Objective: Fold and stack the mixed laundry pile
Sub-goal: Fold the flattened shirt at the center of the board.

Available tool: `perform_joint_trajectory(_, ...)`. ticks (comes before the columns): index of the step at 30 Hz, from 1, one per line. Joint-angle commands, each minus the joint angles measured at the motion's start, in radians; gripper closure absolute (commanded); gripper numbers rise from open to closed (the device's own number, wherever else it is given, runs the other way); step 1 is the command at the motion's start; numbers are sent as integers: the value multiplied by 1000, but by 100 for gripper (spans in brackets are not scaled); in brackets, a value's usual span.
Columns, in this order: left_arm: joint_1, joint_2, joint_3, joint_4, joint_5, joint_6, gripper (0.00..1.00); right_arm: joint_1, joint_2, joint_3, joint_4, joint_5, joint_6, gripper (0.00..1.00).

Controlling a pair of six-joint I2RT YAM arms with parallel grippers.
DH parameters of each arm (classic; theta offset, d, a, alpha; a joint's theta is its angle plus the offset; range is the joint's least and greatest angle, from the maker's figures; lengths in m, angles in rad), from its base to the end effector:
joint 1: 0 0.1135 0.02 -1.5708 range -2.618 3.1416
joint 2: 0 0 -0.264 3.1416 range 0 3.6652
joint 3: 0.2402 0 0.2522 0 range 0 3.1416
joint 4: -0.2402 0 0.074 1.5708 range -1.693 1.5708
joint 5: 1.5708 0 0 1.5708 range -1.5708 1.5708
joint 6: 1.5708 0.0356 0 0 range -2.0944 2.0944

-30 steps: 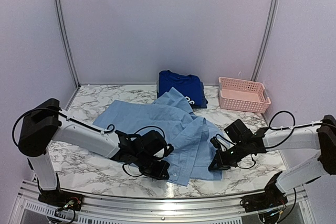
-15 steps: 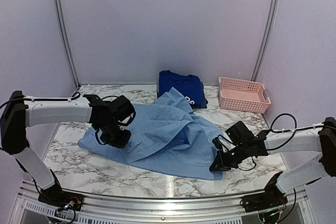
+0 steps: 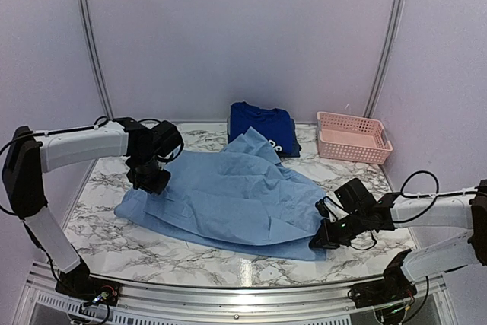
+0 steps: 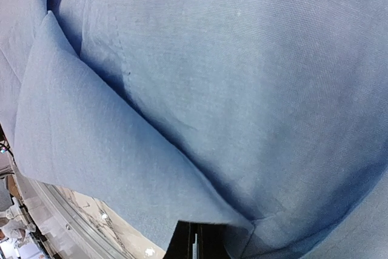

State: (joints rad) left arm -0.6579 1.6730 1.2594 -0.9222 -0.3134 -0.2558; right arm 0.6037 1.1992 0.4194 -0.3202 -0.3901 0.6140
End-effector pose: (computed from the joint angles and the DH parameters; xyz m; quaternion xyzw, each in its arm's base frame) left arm 0.2603 -0.1873 0.2277 0.1780 0.9648 0.0880 0.1723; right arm 0.1479 0.1184 0.1346 -0.0403 0.9542 0.2855 0.0799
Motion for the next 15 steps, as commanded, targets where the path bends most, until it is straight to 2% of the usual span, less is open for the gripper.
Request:
perform_joint_trajectory(1, 46, 42, 46, -93, -138, 72, 100, -18, -1, -5, -95, 68, -4, 100)
perform_joint_trajectory(3, 61, 64, 80, -114, -198, 74, 100, -23, -12, -4, -102, 75, -6, 100)
perform_joint_trajectory(6, 78, 83, 107, -117, -213, 81, 100, -28, -16, 4, -115, 80, -15, 100)
perform_joint_trajectory(14, 104, 133, 47, -118, -212, 74, 100, -35, -41, 27, -129, 54, -47, 100)
perform_joint_trajectory(15, 104, 134, 39, -119, -209, 67, 92, -32, -52, 40, -135, 30, -59, 98)
